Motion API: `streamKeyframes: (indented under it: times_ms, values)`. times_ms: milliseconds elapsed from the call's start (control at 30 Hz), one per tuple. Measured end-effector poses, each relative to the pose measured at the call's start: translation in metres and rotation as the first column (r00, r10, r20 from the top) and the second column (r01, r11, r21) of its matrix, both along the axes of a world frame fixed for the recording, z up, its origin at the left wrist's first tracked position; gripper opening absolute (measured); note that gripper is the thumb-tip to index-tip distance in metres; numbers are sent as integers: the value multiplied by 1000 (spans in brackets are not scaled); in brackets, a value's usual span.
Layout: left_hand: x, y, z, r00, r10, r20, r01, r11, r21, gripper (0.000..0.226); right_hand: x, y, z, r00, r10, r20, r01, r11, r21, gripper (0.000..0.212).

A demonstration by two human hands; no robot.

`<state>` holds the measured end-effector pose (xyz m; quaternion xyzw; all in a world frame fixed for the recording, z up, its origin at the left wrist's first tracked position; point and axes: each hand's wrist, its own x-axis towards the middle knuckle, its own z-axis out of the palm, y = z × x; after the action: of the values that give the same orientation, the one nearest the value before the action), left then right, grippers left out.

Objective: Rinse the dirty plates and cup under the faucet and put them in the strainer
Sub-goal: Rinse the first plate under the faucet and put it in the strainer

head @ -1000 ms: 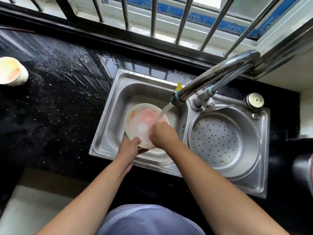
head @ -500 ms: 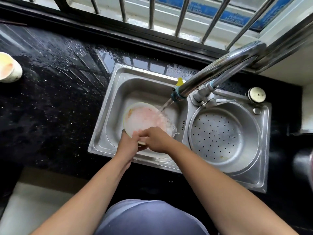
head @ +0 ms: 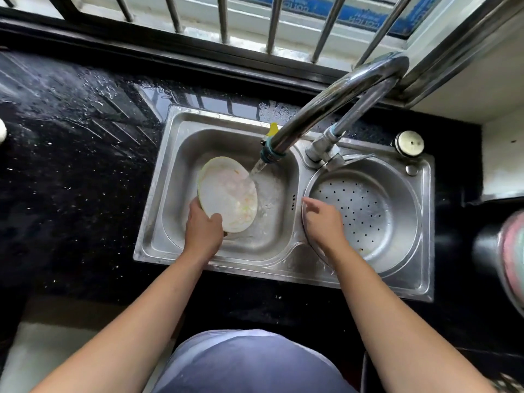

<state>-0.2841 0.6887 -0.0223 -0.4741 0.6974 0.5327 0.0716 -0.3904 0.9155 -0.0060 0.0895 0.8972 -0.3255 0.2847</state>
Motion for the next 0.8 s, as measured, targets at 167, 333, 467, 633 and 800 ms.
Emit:
streamKeyframes:
  times_ms: [167, 333, 467, 633, 800]
  values:
    - [1, 3, -9, 999, -24, -41, 25, 999, 26, 68, -7, 9, 4, 999, -36, -20, 35, 999, -39, 55]
    - [-1, 7, -11, 994, -58, -92, 67, 992, 103, 74, -8, 9, 7, 994, -99, -40, 94, 990, -109, 55]
    - [-11, 13, -15, 982, 142, -126, -71, 891, 447, 69, -19, 18, 8, 979, -199, -40, 193, 975, -112, 56]
    - [-22, 21, -8, 942, 334, -33, -190, 610, 769, 44, -49, 33, 22, 941, -339, 4, 330, 914, -234, 66]
    - [-19, 19, -2, 940, 325, 99, -251, 467, 848, 39, -104, 30, 33, 869, -490, 64, 479, 802, -358, 43]
